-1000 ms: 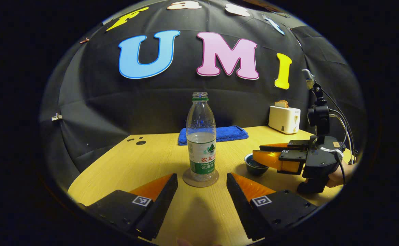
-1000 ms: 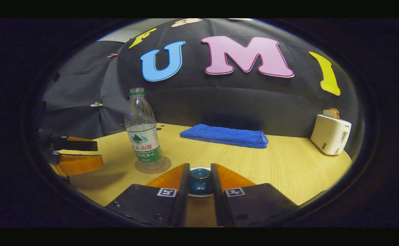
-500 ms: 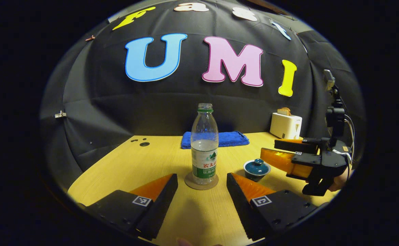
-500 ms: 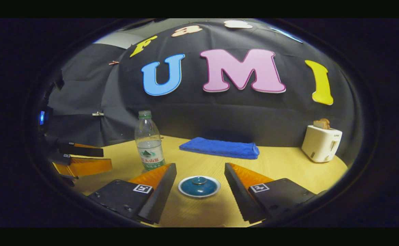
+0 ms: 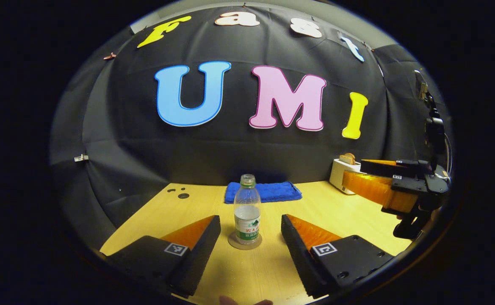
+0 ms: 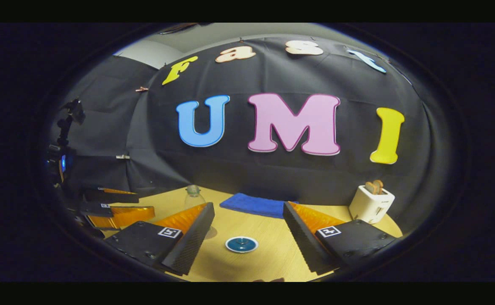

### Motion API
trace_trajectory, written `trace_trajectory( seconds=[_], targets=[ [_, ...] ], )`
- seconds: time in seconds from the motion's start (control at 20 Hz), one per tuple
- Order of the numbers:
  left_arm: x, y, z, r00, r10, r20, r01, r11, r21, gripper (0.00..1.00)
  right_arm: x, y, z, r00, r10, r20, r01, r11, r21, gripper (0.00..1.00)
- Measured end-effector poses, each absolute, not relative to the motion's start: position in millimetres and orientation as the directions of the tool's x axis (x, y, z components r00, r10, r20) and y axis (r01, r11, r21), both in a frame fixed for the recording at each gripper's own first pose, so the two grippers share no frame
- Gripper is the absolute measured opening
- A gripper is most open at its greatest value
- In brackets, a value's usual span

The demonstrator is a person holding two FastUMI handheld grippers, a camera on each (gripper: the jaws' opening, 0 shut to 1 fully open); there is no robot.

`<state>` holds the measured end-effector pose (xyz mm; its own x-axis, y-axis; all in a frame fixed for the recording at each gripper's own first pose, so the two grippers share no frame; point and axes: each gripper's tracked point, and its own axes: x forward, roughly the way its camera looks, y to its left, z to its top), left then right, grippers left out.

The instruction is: Open the teacup lid with one hand, grasp the water bottle and pour water into the teacup with the other hand; after pouring, place the water bottle on the coaster and then close the teacup lid.

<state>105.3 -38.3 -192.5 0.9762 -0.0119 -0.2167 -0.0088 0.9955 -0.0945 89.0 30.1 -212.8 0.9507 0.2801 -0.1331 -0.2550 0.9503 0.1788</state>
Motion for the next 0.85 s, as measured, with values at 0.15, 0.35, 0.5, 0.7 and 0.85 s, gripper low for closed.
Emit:
trace_trajectory(
  seconds=[0.15,0.35,0.5,0.7,0.85],
  targets=[
    [95,-34,-157,0.979,-0.013,-0.203,-0.006,0.995,-0.095,0.91,78,29,-175,0.957,0.258,-0.132,-0.231,0.954,0.19,1.0],
    [77,-24,-117,0.985,-0.012,-0.174,-0.004,0.996,-0.091,0.9,57,30,-136,0.965,0.223,-0.137,-0.199,0.965,0.168,0.99],
    [63,-15,-100,0.986,-0.011,-0.168,-0.008,0.993,-0.114,0.91,40,35,-113,0.965,0.227,-0.132,-0.204,0.964,0.169,0.99],
    [52,0,-79,0.991,-0.019,-0.135,0.005,0.995,-0.102,0.9,23,35,-92,0.972,0.199,-0.127,-0.175,0.968,0.179,0.99],
    [45,5,-75,0.991,-0.035,-0.126,0.024,0.995,-0.094,0.91,14,29,-90,0.978,0.159,-0.137,-0.134,0.975,0.177,0.99]
  ],
)
